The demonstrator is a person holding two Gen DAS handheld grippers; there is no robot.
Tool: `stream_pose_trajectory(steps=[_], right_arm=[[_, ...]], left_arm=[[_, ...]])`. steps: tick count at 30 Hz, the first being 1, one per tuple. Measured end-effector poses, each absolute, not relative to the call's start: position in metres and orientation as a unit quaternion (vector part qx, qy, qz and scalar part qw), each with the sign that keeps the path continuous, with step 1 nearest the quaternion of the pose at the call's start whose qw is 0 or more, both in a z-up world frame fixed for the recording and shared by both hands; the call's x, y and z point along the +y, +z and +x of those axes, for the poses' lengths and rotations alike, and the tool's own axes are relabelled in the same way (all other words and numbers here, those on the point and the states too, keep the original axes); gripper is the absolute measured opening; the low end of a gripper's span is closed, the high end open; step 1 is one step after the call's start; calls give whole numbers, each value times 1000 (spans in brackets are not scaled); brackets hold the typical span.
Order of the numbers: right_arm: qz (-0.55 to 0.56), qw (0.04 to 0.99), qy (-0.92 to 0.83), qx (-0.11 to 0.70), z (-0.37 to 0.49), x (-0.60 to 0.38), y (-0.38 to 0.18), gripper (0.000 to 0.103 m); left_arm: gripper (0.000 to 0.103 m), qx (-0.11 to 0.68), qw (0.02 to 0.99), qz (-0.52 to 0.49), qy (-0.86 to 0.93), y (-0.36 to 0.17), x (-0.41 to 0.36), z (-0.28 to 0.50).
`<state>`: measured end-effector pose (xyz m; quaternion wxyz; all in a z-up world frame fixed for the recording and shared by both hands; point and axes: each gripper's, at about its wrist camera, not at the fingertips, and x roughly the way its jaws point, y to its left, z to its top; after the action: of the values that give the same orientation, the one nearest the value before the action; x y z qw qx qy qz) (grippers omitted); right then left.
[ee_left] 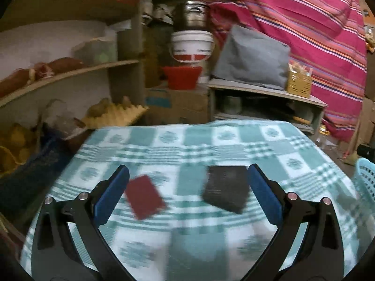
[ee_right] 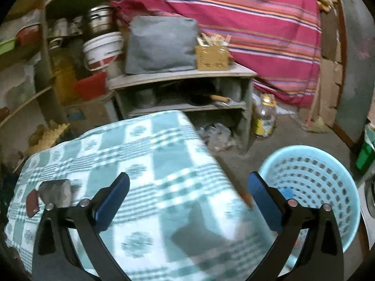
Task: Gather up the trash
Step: 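Move both tools back over the table toward the maroon pad and black pouch, then grasp the maroon scouring pad with the left tool while the right tool grasps the black ribbed pouch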
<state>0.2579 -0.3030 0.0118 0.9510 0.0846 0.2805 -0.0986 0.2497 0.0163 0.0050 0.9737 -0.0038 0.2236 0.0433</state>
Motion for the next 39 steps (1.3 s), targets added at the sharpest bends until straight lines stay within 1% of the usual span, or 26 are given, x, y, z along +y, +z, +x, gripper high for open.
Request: stream_pose_trajectory(steps=[6, 9, 11, 13, 17, 21, 26, 30, 39], right_arm=[[62, 955, -64, 281, 269, -257, 17, 98], [44, 962, -50, 264, 268, -238, 21, 98], [35, 965, -49, 255, 270, -228, 21, 98], [32, 966, -38, 254, 272, -217, 19, 98], [19, 964, -24, 263, 282, -197, 12, 98], [0, 962, -25, 271, 290, -183, 1, 98], [-5, 959, -35, 282, 303, -183, -9, 98], [-14, 952, -44, 303, 313, -182, -11, 98], [5, 940, -45, 337, 327, -188, -25, 98]], left_arm=[[97, 238, 969, -6, 64, 2, 58, 257], [97, 258, 964, -4, 65, -4, 74, 265], [98, 279, 958, -20, 62, -8, 87, 270], [98, 291, 954, -31, 56, -12, 98, 273], [98, 294, 952, -20, 79, -16, 114, 277], [98, 326, 942, -39, 73, -26, 127, 288], [98, 351, 932, -55, 73, -39, 132, 303], [98, 369, 925, -52, 73, -51, 118, 322], [97, 415, 906, -55, 60, -72, 99, 350]])
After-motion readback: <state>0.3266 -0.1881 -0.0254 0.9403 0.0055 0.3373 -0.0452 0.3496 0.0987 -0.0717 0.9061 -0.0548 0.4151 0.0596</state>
